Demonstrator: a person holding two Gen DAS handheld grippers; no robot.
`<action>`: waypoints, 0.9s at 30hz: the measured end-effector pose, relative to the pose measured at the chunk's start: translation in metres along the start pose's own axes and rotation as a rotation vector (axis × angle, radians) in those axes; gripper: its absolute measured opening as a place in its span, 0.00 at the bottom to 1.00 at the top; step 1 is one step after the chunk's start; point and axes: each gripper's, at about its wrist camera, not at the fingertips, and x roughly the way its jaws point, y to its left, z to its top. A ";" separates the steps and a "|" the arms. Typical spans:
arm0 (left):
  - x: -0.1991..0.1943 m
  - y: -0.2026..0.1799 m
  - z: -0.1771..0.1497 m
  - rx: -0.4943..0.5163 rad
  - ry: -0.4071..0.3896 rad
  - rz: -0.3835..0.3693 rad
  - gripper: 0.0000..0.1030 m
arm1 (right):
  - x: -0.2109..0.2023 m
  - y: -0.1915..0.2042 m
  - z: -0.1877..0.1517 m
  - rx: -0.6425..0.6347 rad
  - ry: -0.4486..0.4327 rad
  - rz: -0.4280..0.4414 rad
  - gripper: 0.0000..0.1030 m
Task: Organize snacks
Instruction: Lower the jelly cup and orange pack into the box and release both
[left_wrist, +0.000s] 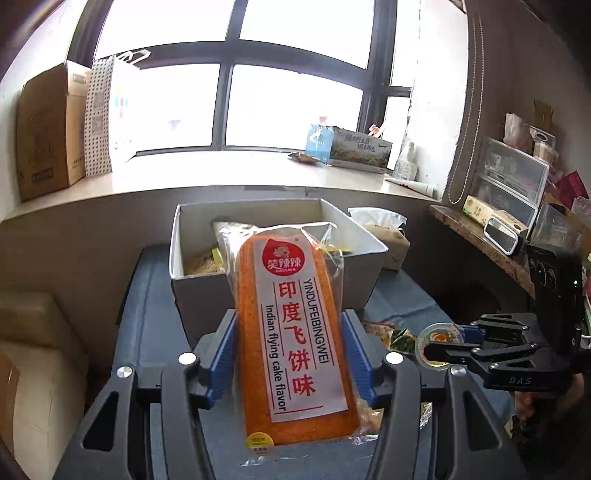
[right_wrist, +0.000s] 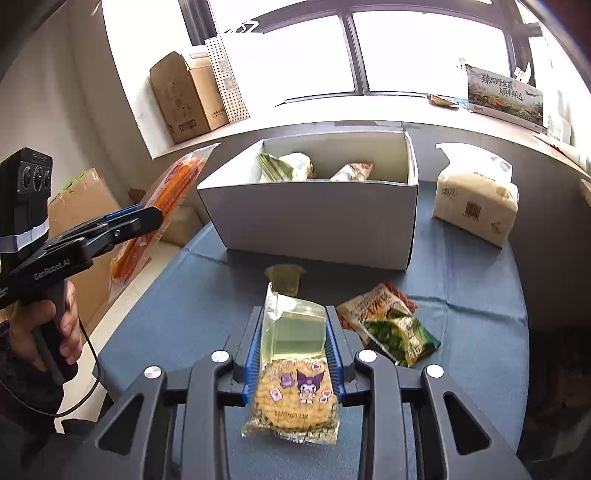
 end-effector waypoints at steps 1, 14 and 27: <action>0.002 -0.001 0.009 0.006 -0.009 0.000 0.58 | -0.001 -0.001 0.008 -0.002 -0.008 0.006 0.32; 0.113 0.027 0.125 0.013 0.025 0.042 0.58 | 0.034 -0.038 0.154 0.060 -0.113 0.010 0.32; 0.210 0.049 0.129 0.071 0.185 0.179 0.88 | 0.132 -0.081 0.214 0.095 0.063 -0.095 0.36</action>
